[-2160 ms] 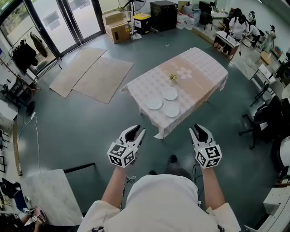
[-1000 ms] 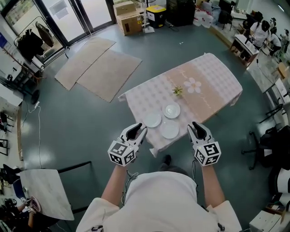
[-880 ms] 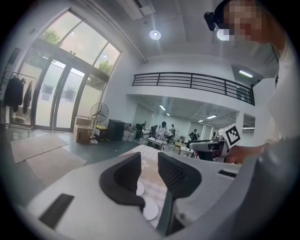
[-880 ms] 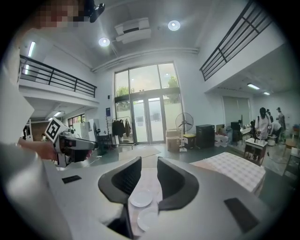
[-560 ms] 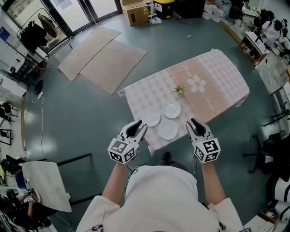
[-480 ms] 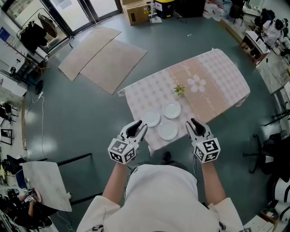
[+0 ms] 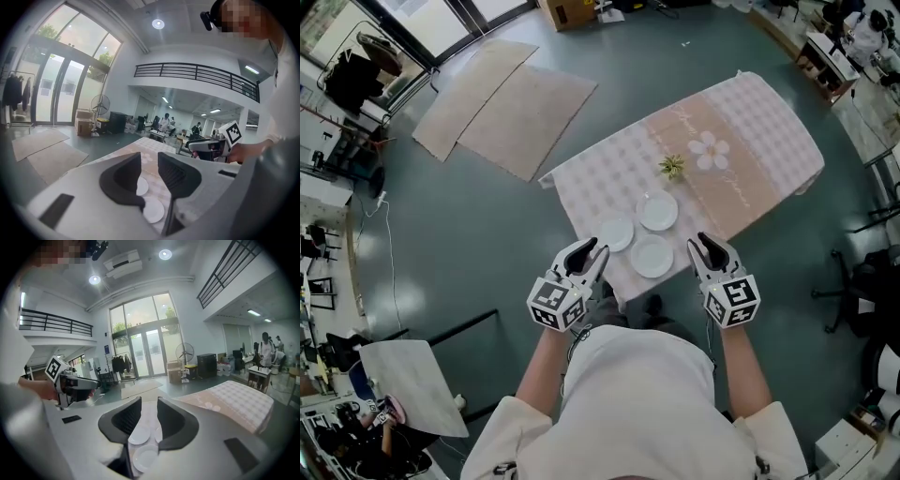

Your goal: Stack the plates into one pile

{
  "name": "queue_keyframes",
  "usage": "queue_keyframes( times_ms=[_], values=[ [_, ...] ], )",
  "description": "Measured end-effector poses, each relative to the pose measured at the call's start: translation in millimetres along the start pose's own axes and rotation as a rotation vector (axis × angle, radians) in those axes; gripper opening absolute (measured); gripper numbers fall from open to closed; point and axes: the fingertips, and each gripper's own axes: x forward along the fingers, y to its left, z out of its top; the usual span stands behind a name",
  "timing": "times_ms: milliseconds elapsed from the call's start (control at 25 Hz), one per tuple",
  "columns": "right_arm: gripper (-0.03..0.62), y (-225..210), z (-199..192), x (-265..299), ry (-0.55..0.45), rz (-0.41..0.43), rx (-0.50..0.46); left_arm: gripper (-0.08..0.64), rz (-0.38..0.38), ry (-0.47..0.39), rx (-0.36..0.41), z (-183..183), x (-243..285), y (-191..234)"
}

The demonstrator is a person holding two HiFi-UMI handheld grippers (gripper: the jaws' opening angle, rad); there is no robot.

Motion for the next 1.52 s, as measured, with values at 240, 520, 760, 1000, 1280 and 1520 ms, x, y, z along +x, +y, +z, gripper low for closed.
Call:
queue_keyframes(
  times_ms=[240, 520, 760, 1000, 1280, 1520],
  values=[
    [0.124, 0, -7, 15, 0.022, -0.077, 0.048, 0.118, -0.062, 0.058, 0.036, -2, 17, 25],
    [0.124, -8, -36, 40, 0.081, -0.141, 0.116, 0.118, -0.127, 0.142, -0.006, -29, 51, 55],
    [0.124, -24, -55, 58, 0.106, -0.182, 0.165, 0.118, -0.177, 0.212, -0.022, -53, 88, 61],
    [0.121, -44, -91, 65, 0.161, -0.216, 0.211, 0.118, -0.229, 0.29, -0.003, -79, 126, 61],
    [0.12, -63, -130, 85, 0.22, -0.229, 0.247, 0.117, -0.266, 0.406, 0.034, -122, 167, 71],
    [0.12, -76, -159, 111, 0.265, -0.227, 0.283, 0.12, -0.298, 0.491, 0.062, -155, 202, 83]
  ],
)
